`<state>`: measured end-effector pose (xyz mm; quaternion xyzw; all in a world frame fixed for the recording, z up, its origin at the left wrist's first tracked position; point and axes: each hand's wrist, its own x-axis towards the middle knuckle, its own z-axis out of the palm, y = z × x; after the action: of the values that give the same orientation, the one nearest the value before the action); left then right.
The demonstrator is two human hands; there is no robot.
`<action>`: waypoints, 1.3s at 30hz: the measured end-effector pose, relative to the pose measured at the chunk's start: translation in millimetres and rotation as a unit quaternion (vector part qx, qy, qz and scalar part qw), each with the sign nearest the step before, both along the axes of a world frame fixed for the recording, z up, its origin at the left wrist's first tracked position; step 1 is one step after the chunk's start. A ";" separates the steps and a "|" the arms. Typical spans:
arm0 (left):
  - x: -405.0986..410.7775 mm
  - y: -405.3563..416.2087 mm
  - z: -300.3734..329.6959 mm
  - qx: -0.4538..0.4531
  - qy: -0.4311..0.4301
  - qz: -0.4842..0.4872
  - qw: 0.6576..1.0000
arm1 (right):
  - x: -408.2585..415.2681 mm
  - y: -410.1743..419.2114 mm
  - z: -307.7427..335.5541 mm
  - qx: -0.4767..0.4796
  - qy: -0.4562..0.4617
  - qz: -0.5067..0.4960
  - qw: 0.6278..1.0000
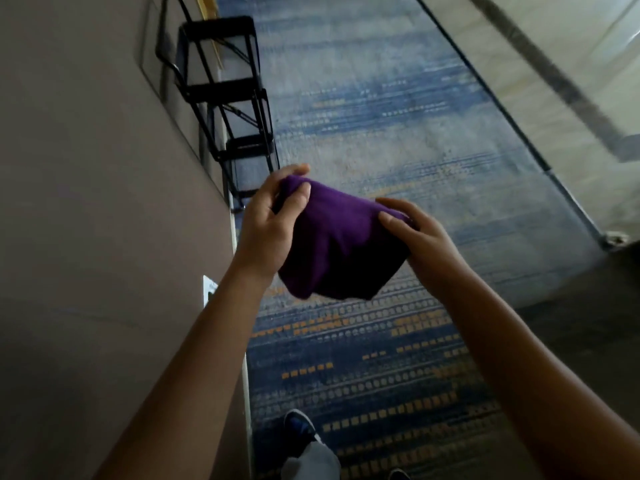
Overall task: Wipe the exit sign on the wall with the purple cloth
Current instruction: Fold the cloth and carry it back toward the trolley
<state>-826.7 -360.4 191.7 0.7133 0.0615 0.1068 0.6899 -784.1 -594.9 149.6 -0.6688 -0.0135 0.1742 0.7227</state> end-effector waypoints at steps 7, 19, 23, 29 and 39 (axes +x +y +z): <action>36.7 -3.0 20.6 -0.070 0.044 0.062 0.995 | 11.9 -4.9 29.4 0.129 0.078 0.005 0.989; 178.2 -37.6 26.2 -0.300 0.127 0.120 0.938 | 196.7 -6.5 20.0 0.207 0.123 0.083 0.967; 218.4 -43.3 30.1 -0.334 0.104 0.098 0.932 | 265.2 -20.6 31.0 0.210 0.136 0.094 0.964; 279.6 -65.3 23.5 -0.295 0.090 0.126 0.943 | 351.8 -19.4 43.4 0.179 0.133 0.111 0.969; 416.7 4.9 -5.9 -0.236 0.067 0.183 0.952 | 501.4 39.2 12.9 0.040 0.069 0.275 0.958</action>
<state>-410.1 -355.5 185.8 0.5122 0.2604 0.1660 0.8015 -282.8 -555.7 162.5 -0.5962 -0.1538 0.4115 0.6720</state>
